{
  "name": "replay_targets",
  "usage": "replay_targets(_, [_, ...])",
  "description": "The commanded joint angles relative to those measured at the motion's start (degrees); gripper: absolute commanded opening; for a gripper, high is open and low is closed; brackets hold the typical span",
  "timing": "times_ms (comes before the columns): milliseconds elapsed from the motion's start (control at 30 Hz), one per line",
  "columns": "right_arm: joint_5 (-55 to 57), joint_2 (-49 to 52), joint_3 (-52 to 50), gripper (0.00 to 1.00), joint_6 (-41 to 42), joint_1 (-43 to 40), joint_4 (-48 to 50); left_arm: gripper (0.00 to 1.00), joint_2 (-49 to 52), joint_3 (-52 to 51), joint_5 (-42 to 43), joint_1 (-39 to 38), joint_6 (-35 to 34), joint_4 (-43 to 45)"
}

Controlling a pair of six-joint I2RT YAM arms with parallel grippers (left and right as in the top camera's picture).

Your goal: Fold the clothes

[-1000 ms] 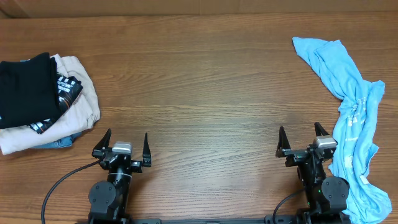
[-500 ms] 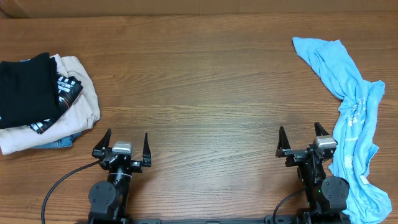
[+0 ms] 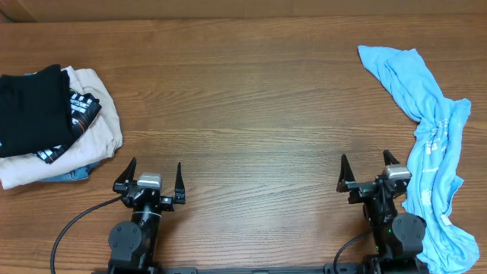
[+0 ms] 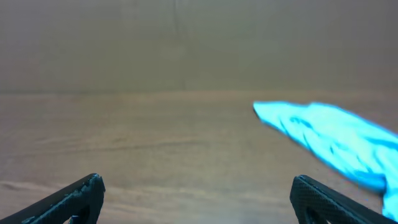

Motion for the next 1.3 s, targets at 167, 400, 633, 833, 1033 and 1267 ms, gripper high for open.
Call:
replay_targets(167, [6.71,12.5,7.04,1.0,4.61,-0.2,-2.45,1.0,4.28,3.78,0.22,0.0,-5.16,-2.01])
replay_targets(400, [10.1,27.61,27.98,1.0,9.35,-0.2,-20.5,1.0,13.4,20.11,0.42,0.0,-5.29,-15.13])
replay_targets(633, [9.51,41.59,44.3,1.0,9.29,-0.2,-30.51,1.0,26.23,36.09,0.63,0.0,-4.81,-25.77])
replay_targets(833, [8.7,45.62,46.97,1.0,10.05,-0.22,-30.64,1.0,34.93,46.84,3.89,0.0,-4.83,-33.64])
replay_targets(1033, [23.61,49.07,46.97,1.0,24.44,-3.48,-36.17,1.0,36.54,47.78,7.82,0.0,-4.87,-34.36])
replay_targets(1267, [23.56,62.99,45.05,1.0,38.16,-17.77,-43.34,1.0,36.54,47.78,7.91,0.0,-4.9,-34.36])
